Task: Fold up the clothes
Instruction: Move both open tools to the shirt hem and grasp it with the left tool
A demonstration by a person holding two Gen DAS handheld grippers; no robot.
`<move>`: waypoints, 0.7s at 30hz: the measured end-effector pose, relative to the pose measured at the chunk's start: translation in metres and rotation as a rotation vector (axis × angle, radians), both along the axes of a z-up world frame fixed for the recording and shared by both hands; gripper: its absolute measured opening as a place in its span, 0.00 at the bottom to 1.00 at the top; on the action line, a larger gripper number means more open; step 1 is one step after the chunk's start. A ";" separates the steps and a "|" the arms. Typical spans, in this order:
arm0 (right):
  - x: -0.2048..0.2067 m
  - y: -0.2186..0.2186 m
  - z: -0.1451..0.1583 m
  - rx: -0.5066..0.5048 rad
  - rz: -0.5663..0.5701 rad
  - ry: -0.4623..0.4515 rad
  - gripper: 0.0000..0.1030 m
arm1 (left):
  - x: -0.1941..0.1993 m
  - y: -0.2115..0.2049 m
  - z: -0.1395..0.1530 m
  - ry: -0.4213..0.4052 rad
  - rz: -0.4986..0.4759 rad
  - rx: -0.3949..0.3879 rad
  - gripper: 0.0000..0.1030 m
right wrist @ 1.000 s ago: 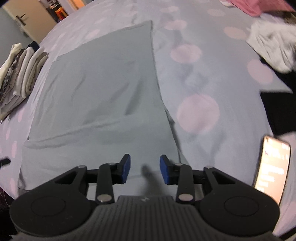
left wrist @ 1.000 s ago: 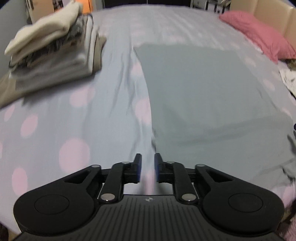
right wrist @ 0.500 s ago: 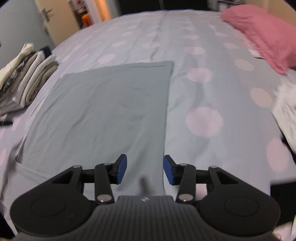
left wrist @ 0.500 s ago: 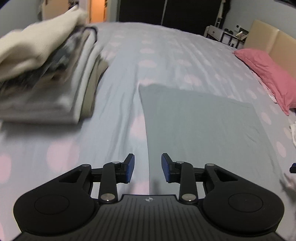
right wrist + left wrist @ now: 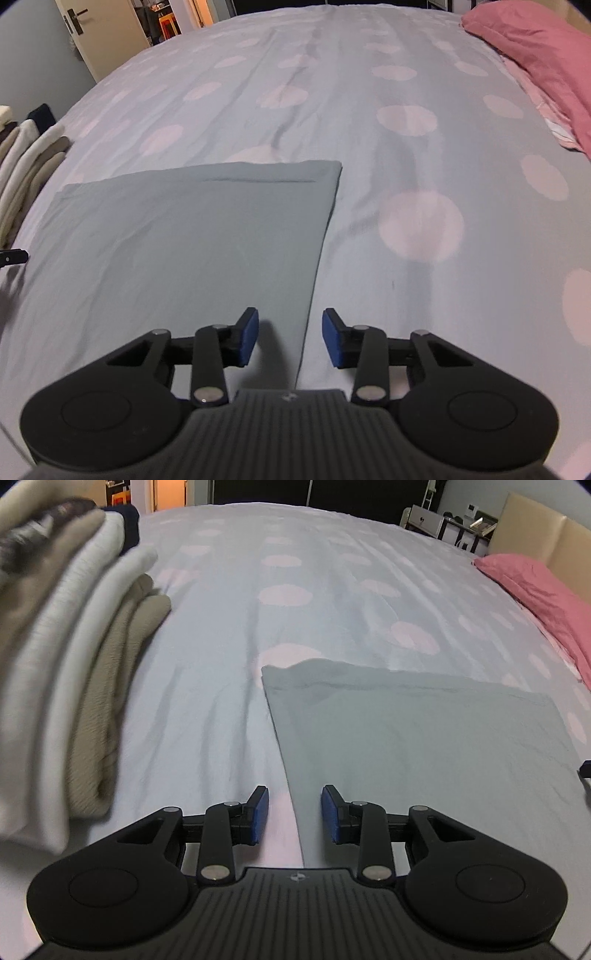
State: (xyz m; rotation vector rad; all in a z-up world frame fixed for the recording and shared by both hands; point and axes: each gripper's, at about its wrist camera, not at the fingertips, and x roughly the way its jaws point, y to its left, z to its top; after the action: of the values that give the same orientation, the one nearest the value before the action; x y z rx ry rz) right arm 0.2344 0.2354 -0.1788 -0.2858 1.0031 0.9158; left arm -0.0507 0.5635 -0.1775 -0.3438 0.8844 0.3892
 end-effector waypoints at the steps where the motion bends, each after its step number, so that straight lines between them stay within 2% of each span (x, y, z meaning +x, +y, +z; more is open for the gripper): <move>1: 0.007 0.006 -0.004 0.001 0.000 0.003 0.41 | 0.004 0.005 -0.004 -0.012 0.000 -0.005 0.29; 13: 0.072 0.070 -0.014 0.073 0.000 0.027 0.38 | 0.055 0.038 -0.013 -0.103 0.013 0.014 0.29; 14: 0.075 0.073 -0.014 0.076 -0.004 0.029 0.35 | 0.057 0.039 -0.013 -0.106 0.018 0.016 0.28; 15: 0.078 0.075 -0.014 0.078 -0.007 0.029 0.27 | 0.059 0.039 -0.013 -0.110 0.021 0.021 0.26; 17: 0.084 0.078 -0.013 0.084 -0.016 0.037 0.11 | 0.061 0.038 -0.009 -0.117 0.029 0.038 0.11; 18: 0.087 0.079 -0.012 0.095 -0.014 0.054 0.05 | 0.060 0.037 -0.005 -0.119 0.032 0.045 0.06; 21: 0.085 0.080 -0.002 0.101 0.008 0.034 0.05 | 0.059 0.036 0.006 -0.128 0.040 0.065 0.03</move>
State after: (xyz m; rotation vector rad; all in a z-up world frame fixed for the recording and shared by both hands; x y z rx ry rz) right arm 0.3190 0.3159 -0.1811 -0.1902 0.9845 0.9777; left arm 0.0080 0.5991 -0.1715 -0.3229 0.7393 0.4273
